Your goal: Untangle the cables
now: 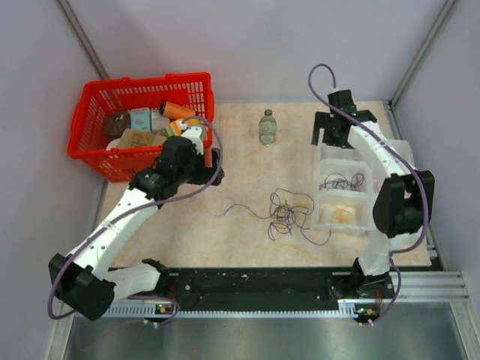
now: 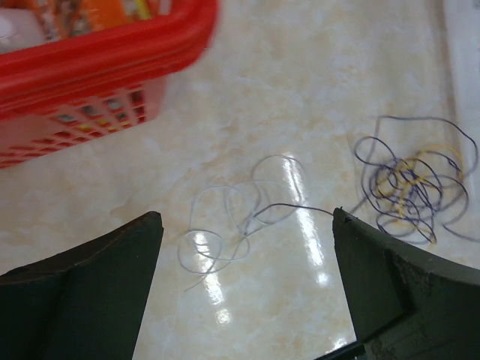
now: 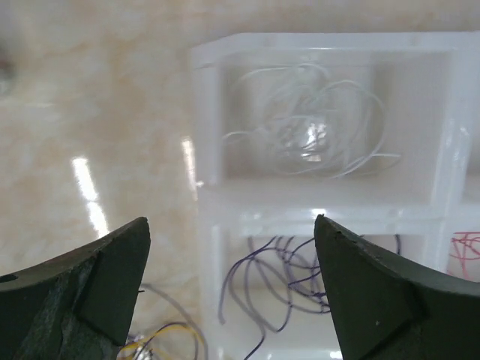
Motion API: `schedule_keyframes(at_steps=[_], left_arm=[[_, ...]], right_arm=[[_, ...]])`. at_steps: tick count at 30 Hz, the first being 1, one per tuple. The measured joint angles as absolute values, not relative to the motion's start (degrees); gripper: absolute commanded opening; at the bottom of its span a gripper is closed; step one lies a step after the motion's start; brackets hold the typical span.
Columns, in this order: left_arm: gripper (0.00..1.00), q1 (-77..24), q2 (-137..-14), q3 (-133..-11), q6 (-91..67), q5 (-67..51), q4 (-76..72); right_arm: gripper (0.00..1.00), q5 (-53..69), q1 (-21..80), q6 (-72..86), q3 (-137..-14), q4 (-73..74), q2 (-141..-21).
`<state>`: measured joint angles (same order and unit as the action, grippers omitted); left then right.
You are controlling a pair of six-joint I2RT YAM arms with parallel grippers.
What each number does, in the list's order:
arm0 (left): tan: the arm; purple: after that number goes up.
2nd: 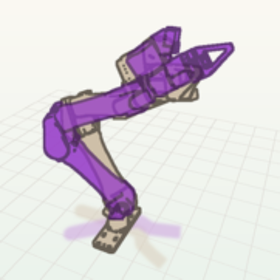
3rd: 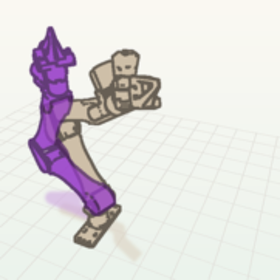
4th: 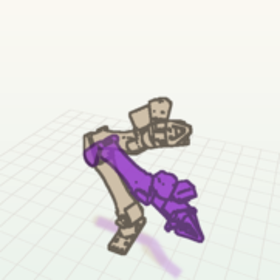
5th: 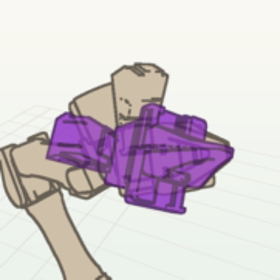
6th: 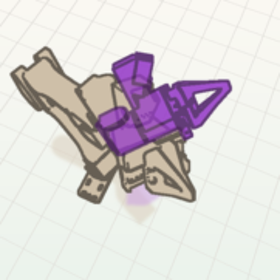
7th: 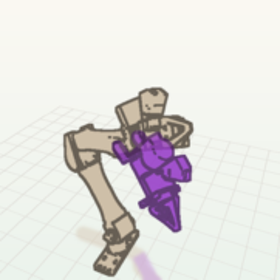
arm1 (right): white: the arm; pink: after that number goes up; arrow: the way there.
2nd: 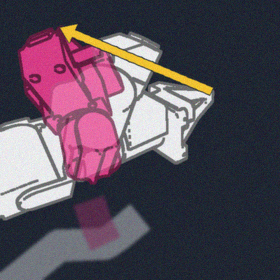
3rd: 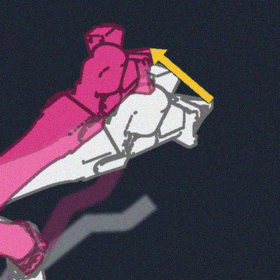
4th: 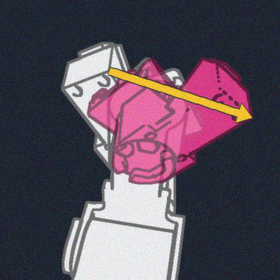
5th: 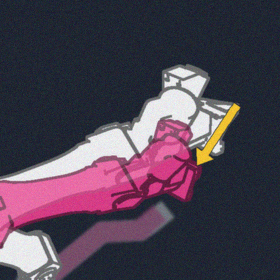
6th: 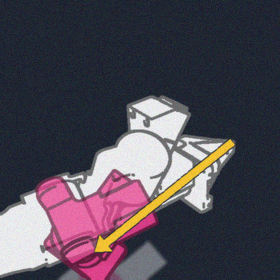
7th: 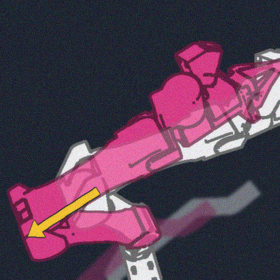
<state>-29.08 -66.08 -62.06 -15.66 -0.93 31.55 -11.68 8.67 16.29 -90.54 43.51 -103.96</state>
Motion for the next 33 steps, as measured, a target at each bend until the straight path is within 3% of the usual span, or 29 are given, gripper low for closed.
schedule_keyframes(at_steps=[9,14,20,28,33], left_arm=[[0.99,-24.9,-58.4,-57.3,-21.7,6.6,31.7],[0.99,-24.9,-50.2,-54.1,-24.4,8.8,33.6],[0.99,-24.9,-46.1,-51.7,-25.8,9.5,35.3],[0.99,-24.9,-46.4,-50.9,-26.3,9.7,36.4],[0.99,-24.9,-46.4,-50.9,-26.3,9.7,36.4]], right_arm=[[0.79,-1.9,34.1,17.2,-79.9,36.6,-90.3],[0.81,4.0,43.6,21.0,-79.0,32.8,-99.5],[0.82,9.3,44.4,31.6,-80.4,29.1,-110.7],[0.49,7.4,46.5,39.2,-80.6,28.1,-114.0],[0.08,2.4,49.3,40.1,-83.5,28.3,-115.7]])
